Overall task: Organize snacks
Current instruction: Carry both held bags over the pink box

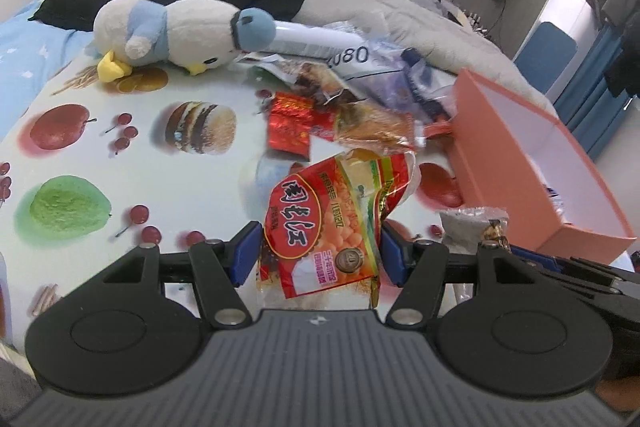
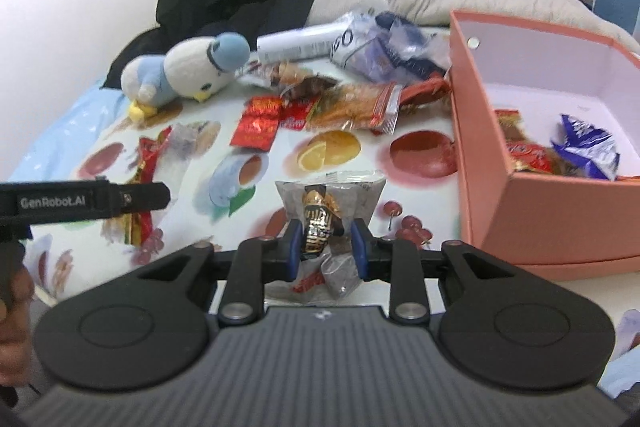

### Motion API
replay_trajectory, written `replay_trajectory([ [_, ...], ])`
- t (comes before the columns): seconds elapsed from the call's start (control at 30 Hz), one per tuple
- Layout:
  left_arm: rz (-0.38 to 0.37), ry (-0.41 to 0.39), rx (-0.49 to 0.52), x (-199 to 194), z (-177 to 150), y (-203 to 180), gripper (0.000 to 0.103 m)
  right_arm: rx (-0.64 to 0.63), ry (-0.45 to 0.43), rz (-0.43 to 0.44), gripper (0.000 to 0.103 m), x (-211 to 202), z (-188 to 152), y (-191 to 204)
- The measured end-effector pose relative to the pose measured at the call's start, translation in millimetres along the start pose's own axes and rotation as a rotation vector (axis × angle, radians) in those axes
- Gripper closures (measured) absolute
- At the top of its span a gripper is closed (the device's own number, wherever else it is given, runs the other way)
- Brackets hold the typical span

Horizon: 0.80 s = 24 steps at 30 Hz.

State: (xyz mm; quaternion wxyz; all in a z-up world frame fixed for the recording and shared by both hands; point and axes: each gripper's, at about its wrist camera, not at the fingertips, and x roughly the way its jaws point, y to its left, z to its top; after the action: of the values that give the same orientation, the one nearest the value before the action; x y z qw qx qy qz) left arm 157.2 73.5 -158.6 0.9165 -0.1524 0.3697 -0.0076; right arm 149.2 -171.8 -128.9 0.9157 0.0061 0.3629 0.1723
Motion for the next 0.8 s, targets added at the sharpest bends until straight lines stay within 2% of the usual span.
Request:
replay_trajectory([
  [0.53, -0.118, -0.075, 0.081, -61, 10, -84, 0.036, 0.06, -0.149, -0.069, 0.076, -87, 12, -23],
  [0.8, -0.197, -0.068, 0.132, -68, 5, -133, 0.036, 0.098, -0.206, -0.143, 0.076, -133, 5, -54],
])
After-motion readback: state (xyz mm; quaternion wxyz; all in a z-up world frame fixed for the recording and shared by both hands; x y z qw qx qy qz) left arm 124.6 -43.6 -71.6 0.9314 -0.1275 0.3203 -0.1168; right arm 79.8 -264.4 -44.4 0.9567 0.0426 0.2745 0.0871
